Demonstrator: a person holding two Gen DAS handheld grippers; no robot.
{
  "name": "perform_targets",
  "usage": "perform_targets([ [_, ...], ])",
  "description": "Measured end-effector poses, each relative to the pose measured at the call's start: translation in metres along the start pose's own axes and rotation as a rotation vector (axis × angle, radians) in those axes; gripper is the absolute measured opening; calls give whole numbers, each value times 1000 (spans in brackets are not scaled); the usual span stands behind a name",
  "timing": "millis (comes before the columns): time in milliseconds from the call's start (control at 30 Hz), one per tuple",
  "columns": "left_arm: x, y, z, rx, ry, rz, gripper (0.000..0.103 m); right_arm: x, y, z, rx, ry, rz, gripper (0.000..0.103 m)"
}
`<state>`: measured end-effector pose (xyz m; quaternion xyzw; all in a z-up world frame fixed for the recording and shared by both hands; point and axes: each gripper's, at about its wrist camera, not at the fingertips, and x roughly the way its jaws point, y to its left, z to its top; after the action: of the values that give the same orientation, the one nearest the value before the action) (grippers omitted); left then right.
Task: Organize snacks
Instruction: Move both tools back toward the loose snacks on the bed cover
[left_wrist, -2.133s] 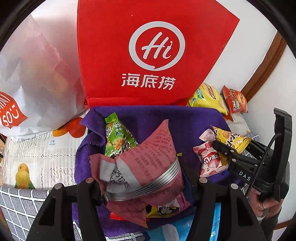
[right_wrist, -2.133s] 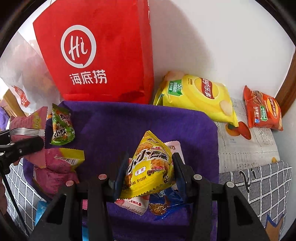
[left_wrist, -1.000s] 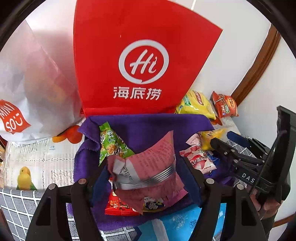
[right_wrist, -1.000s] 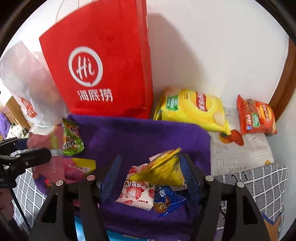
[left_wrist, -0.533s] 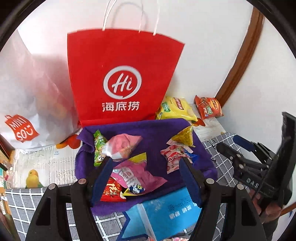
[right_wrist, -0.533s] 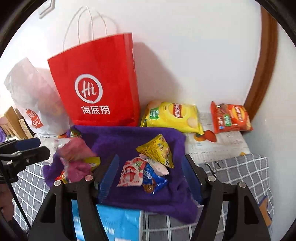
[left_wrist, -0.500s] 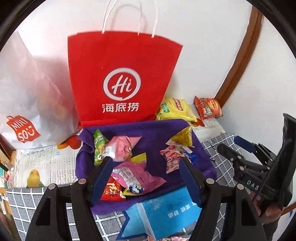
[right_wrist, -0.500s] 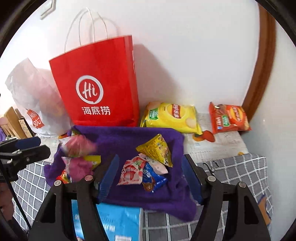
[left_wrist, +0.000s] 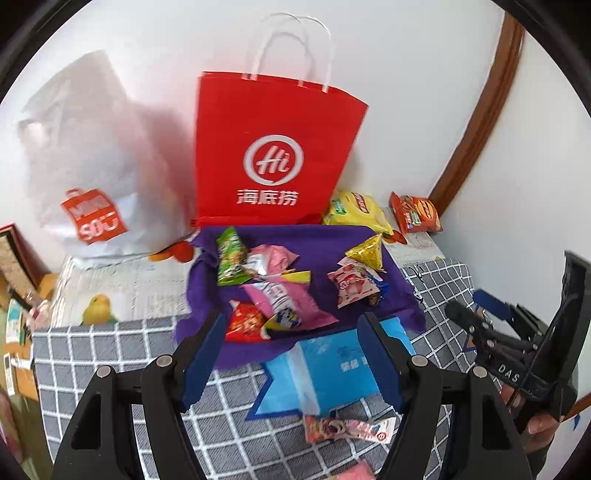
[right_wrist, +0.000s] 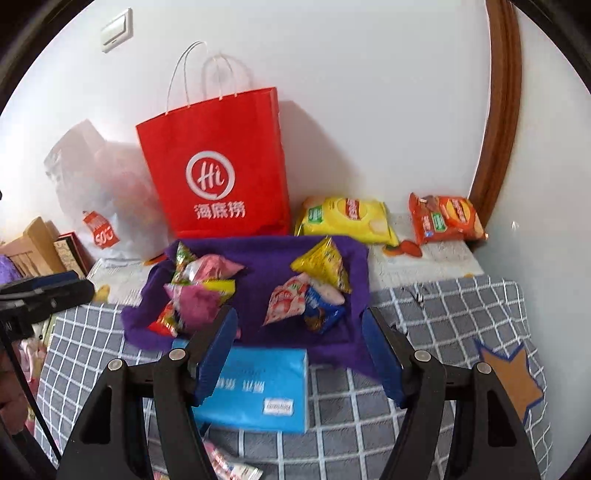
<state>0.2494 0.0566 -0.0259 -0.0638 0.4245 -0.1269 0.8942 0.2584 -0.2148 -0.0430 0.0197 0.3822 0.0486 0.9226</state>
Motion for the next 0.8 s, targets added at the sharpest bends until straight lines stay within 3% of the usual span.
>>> perform_targets([
  [367,-21,20,-42,-55,7,41,72,-13,11,-51,-23,53,18,70],
  [800,-34,46,-85,-110,27,91,72,22,52,-113,-106,180,126,56],
])
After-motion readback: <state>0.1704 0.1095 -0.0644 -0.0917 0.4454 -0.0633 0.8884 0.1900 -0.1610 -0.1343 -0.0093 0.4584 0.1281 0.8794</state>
